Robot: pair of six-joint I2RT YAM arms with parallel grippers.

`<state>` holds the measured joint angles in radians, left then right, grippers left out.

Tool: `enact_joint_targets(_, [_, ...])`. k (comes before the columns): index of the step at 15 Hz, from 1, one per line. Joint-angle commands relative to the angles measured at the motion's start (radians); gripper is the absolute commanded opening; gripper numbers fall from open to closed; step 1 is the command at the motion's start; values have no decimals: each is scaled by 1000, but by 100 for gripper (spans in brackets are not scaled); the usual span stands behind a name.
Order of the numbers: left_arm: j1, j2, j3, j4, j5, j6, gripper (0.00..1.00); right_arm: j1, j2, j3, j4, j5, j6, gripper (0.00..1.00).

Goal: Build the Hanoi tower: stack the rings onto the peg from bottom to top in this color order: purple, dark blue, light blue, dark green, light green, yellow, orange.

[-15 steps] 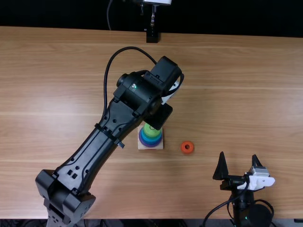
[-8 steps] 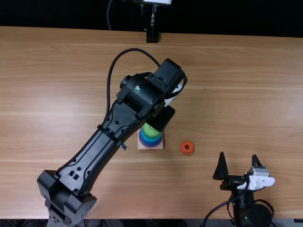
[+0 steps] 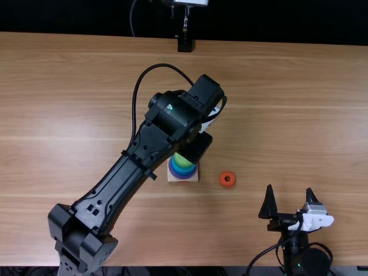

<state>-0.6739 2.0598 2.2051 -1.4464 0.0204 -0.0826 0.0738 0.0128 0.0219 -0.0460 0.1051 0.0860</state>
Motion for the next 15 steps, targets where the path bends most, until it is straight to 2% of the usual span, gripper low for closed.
enact_joint_targets(1, [-3, 20, -24, -2, 44, -6, 0, -3, -13, -7, 4, 2, 0, 100])
enact_joint_targets(6, [-1, 69, -31, 9, 44, -4, 0, -3, -13, -7, 4, 2, 0, 100])
enact_joint_targets(7, [4, 69, -33, 7, 44, -4, 5, -3, -13, -7, 4, 2, 0, 100])
enact_joint_targets(8, [8, 69, -33, 5, 42, -6, 37, -3, -13, -7, 4, 2, 0, 100])
enact_joint_targets(9, [11, 68, -38, 1, 42, -6, 85, -3, -13, -7, 4, 2, 0, 100])
enact_joint_targets(10, [23, 66, -47, 0, 44, -6, 100, -3, -13, -7, 4, 2, 0, 100])
enact_joint_targets(15, [51, 59, 27, 16, 40, 7, 100, -3, -13, -7, 4, 2, 0, 100])
